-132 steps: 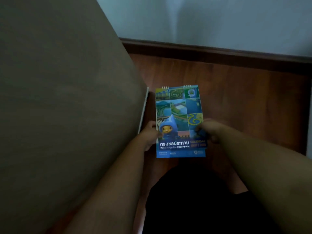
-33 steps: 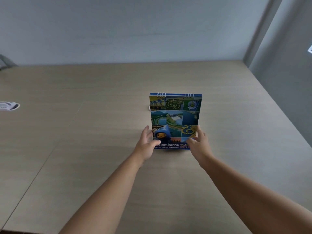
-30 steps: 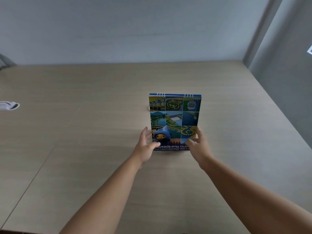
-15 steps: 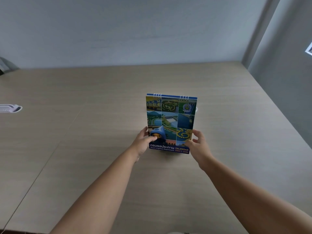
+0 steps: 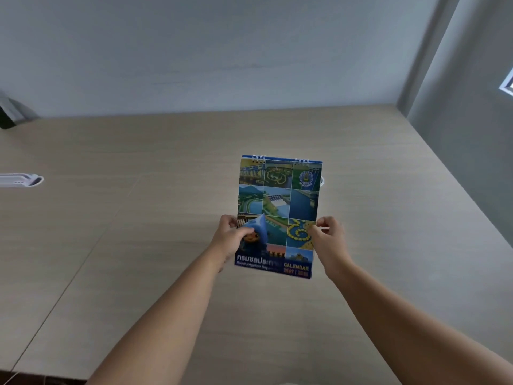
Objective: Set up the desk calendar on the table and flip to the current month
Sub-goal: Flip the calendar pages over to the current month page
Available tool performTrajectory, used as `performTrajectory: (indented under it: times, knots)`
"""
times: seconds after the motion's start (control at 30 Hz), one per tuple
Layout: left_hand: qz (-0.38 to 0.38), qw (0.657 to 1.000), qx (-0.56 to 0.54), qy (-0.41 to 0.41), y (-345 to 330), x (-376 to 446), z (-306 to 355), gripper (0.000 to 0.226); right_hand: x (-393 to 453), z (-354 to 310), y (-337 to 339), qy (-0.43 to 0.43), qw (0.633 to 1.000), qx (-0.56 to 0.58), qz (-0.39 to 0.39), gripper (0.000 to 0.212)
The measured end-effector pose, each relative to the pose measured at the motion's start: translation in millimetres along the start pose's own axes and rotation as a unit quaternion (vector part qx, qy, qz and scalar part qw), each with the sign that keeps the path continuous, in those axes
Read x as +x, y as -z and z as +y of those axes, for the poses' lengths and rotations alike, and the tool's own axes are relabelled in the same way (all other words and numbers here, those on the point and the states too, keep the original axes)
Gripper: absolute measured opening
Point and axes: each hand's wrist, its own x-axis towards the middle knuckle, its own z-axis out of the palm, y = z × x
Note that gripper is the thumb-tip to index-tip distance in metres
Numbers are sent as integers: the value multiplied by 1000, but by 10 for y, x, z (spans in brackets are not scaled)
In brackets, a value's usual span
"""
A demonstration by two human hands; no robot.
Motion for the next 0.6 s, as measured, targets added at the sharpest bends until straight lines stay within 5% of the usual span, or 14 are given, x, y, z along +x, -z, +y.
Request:
performTrajectory:
  times: [0.1, 0.23, 0.37, 0.47, 0.6]
  knots:
    - [-38, 996, -78, -3, 181, -83, 47, 14, -37, -174, 119, 4, 995, 85, -53, 23]
    - [-16, 967, -252, -27, 421, -110, 232, 42, -169, -697, 320, 69, 966, 196, -153, 27]
    - [-5, 991, -118, -60, 333, 51, 523, 18, -147, -1356, 373, 90, 943, 256, -191, 33]
    - [-33, 996, -41, -69, 162, 184, 715, 27, -23, -1753, 321, 83, 930, 293, -205, 39]
    - [-19, 997, 1, -72, 79, 281, 789, 38, 246, -2039, 212, 113, 945, 244, -186, 22]
